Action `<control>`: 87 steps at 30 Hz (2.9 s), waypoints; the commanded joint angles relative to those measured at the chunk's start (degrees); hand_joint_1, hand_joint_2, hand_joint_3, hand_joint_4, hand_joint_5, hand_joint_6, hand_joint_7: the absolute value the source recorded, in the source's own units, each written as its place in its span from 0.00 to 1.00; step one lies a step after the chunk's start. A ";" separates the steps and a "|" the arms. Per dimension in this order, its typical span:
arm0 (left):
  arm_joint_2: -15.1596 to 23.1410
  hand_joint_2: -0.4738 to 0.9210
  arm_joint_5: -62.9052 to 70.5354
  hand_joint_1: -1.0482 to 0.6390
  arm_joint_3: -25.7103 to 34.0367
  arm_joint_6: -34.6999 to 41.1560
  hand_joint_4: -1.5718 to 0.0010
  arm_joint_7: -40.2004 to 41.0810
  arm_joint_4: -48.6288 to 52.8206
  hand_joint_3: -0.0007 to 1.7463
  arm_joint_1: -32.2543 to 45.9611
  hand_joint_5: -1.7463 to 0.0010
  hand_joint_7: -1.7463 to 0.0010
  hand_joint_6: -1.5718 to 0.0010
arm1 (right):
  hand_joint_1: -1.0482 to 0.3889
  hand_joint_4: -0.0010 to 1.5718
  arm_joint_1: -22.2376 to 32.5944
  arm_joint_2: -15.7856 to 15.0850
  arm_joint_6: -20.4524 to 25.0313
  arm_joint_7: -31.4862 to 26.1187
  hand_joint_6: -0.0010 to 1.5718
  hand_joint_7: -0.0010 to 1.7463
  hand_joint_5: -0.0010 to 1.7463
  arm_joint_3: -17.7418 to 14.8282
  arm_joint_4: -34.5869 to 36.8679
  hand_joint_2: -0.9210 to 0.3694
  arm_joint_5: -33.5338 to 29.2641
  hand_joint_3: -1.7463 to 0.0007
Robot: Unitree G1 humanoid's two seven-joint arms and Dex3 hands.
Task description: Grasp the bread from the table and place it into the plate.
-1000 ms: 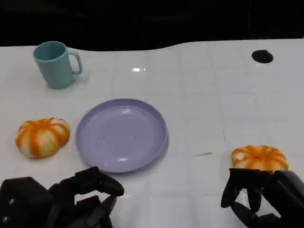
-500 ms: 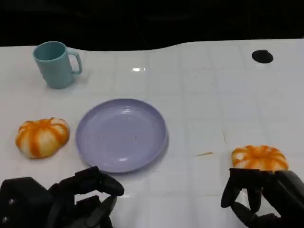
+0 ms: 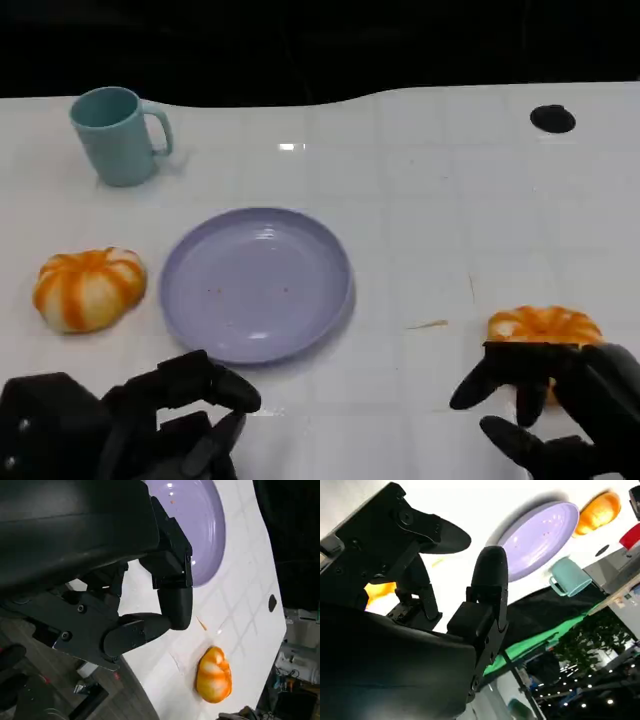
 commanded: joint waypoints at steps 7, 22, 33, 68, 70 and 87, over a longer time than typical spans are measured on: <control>0.58 0.89 -0.67 0.45 0.66 0.28 0.56 -0.30 0.48 0.42 0.16 0.00 0.26 0.59 | 0.50 0.45 0.66 -4.29 8.52 6.44 0.52 0.19 0.49 -1.96 -9.35 0.23 -6.85 0.77; 0.36 0.90 -0.01 0.44 0.01 -0.34 0.57 -0.11 0.92 0.40 0.03 0.00 0.27 0.59 | 0.42 0.12 -0.62 -8.85 19.14 19.05 0.25 0.00 0.16 -2.62 -19.12 0.09 -14.84 0.99; 0.30 0.90 0.16 0.43 -0.22 -0.11 0.57 0.01 0.63 0.39 0.04 0.00 0.27 0.59 | 0.43 0.07 -3.42 -10.20 20.68 21.09 0.20 0.00 0.17 -1.17 -17.80 0.15 -21.51 1.00; 0.39 0.90 0.26 0.42 -0.39 0.98 0.56 0.54 -1.31 0.39 0.57 0.00 0.27 0.58 | 0.49 0.09 -19.43 -8.39 23.85 14.64 0.22 0.01 0.15 10.74 13.77 0.12 -26.07 1.00; 0.45 0.90 0.39 0.42 -0.47 1.03 0.56 0.56 -1.48 0.40 0.55 0.00 0.27 0.58 | 0.48 0.10 -20.34 -8.23 24.20 14.91 0.22 0.00 0.14 10.99 14.89 0.11 -25.44 0.99; 0.12 0.89 -0.05 0.44 -0.43 1.69 0.57 0.53 -2.69 0.42 0.94 0.00 0.26 0.59 | 0.51 0.42 -27.43 -5.21 26.83 13.42 0.49 0.04 0.06 12.35 26.29 0.03 -17.76 1.00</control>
